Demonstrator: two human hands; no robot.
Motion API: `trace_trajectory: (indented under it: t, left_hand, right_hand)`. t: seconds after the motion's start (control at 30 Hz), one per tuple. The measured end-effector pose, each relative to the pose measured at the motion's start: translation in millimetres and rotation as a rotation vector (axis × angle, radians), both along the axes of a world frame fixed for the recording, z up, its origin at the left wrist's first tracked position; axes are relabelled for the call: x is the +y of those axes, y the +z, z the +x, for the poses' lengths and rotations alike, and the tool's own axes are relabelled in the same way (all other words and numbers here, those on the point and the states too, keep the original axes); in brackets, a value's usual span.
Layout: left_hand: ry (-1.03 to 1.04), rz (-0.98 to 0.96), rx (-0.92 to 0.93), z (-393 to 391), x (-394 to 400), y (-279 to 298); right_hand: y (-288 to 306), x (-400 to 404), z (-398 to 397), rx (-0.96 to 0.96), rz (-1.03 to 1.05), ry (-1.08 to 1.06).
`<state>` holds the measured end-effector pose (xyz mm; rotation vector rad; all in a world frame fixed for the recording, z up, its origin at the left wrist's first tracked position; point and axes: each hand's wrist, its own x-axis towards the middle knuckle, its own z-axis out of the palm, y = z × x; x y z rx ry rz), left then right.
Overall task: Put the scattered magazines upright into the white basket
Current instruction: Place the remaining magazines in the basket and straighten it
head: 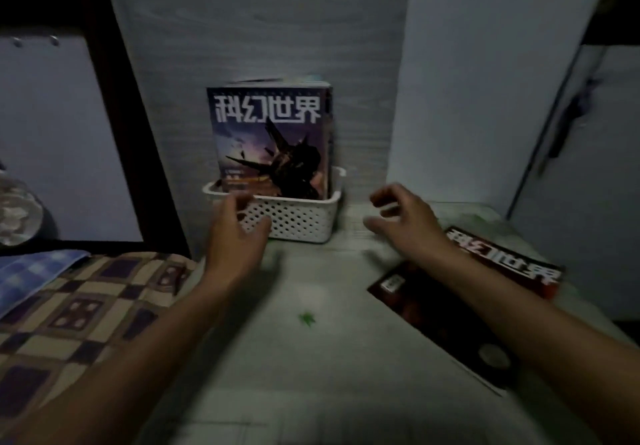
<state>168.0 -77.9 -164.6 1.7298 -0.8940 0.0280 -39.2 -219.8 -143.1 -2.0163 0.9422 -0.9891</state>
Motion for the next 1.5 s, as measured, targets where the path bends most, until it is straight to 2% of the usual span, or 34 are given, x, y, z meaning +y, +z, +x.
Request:
trace_trajectory:
  t: [0.1,0.17,0.27,0.33,0.4,0.43,0.5,0.57,0.63,0.67,0.73,0.8,0.87,0.93,1.07,1.2,1.33,1.5]
  left_hand:
    - [-0.276,0.252,0.035,-58,11,-13]
    - [-0.410,0.417,-0.021,-95,4,-15]
    - [-0.424,0.625,-0.281,-141,-16,-19]
    - [-0.345,0.684,-0.300,-161,-27,-17]
    - [-0.251,0.726,-0.159,-165,-34,-10]
    - [-0.255,0.729,-0.005,-164,-34,-6]
    - [-0.404,0.666,0.346,-161,-29,0]
    - [-0.557,0.600,0.520,-169,-21,1]
    - [-0.562,0.483,0.491,-178,-13,-5]
    - [-0.553,0.393,0.458,-181,-8,-9]
    - [-0.610,0.210,0.470,-180,4,-18]
    - [-0.684,0.061,0.482,-167,20,-22]
    - [-0.699,-0.022,0.513,-147,34,-19]
    - [-0.630,-0.031,0.485,-126,43,-12]
    - [-0.352,0.031,0.213,-81,55,13]
    - [-0.113,-0.107,-0.028,-28,58,68]
    - [0.048,-0.150,-0.109,30,44,100]
    - [0.059,-0.018,-0.222,92,6,93]
  right_hand:
    - [-24,1,-90,0.059,0.070,-0.202]
    - [-30,-5,-138,0.325,-0.016,-0.377]
    - [-53,1,-173,0.765,-0.094,-0.406]
    - [-70,13,-182,0.846,-0.088,-0.355]
    - [-77,23,-185,0.838,-0.087,-0.273]
    - [-78,26,-188,0.833,-0.092,-0.236]
    - [-78,32,-194,0.826,-0.112,-0.185]
    - [-77,37,-198,0.809,-0.141,-0.151]
    - [-70,43,-200,0.703,-0.186,-0.114]
    - [-64,47,-200,0.576,-0.176,-0.120]
    - [-52,53,-200,0.291,-0.040,-0.253]
    - [-35,54,-196,0.126,0.159,-0.375]
    - [-17,53,-180,-0.084,0.359,-0.242]
    - [1,60,-153,-0.205,0.350,-0.106]
    - [35,66,-92,-0.140,0.090,-0.046]
    - [86,60,-27,-0.216,-0.134,0.017]
    - [127,44,38,-0.306,-0.190,0.013]
    - [113,8,96,-0.204,-0.228,-0.014]
